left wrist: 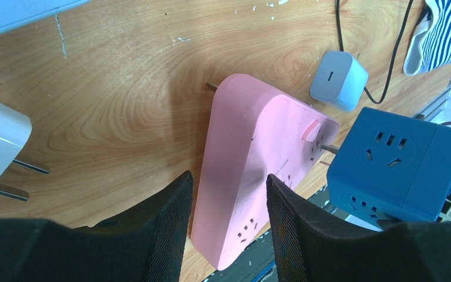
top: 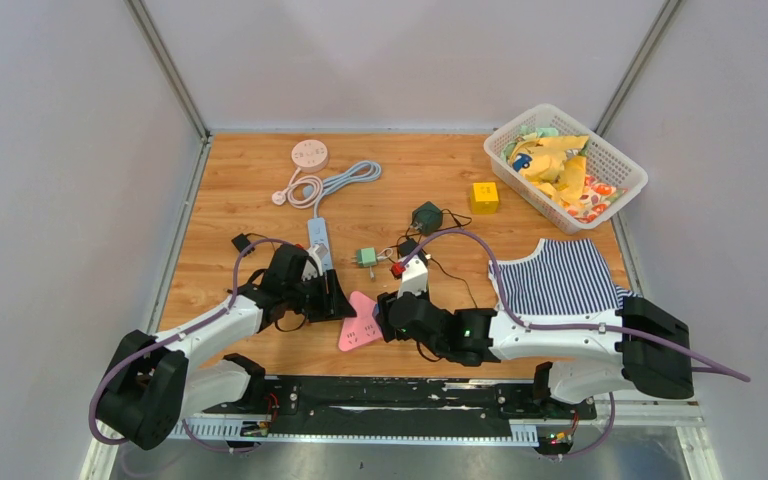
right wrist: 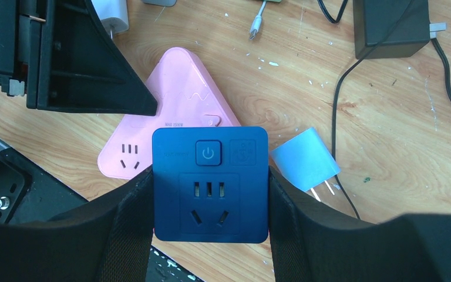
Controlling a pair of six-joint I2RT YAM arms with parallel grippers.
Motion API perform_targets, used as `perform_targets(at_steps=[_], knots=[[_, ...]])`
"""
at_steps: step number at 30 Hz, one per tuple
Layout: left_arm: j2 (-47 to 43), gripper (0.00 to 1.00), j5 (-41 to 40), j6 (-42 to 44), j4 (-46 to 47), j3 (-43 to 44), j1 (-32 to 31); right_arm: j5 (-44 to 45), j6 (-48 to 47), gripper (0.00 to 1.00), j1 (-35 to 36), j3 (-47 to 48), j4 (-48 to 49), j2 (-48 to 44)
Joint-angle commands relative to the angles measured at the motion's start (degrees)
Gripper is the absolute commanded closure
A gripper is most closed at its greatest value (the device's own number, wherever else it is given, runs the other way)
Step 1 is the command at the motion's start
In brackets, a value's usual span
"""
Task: Insert the plug
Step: Insert the plug into the socket.
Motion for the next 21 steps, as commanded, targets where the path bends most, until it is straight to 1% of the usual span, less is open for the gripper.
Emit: perform_targets(at_steps=[1,9,21], knots=[[0.52,0.49,0.75,-0.05,0.98,-0.70,0.09,1.38,1.88,1.00,1.09,0.59,-0.17,0.31],[0.72,0.49,0.75,-0.06,1.15,-0.83,0.09,0.47,2.63,1.00,1.27,0.65,0.18,1.93],[0.68,0.49,0.93,0.00,1.04,-0.77,0.09,2.27,1.64,1.00,1.33,0.24,-0.68,0.89]])
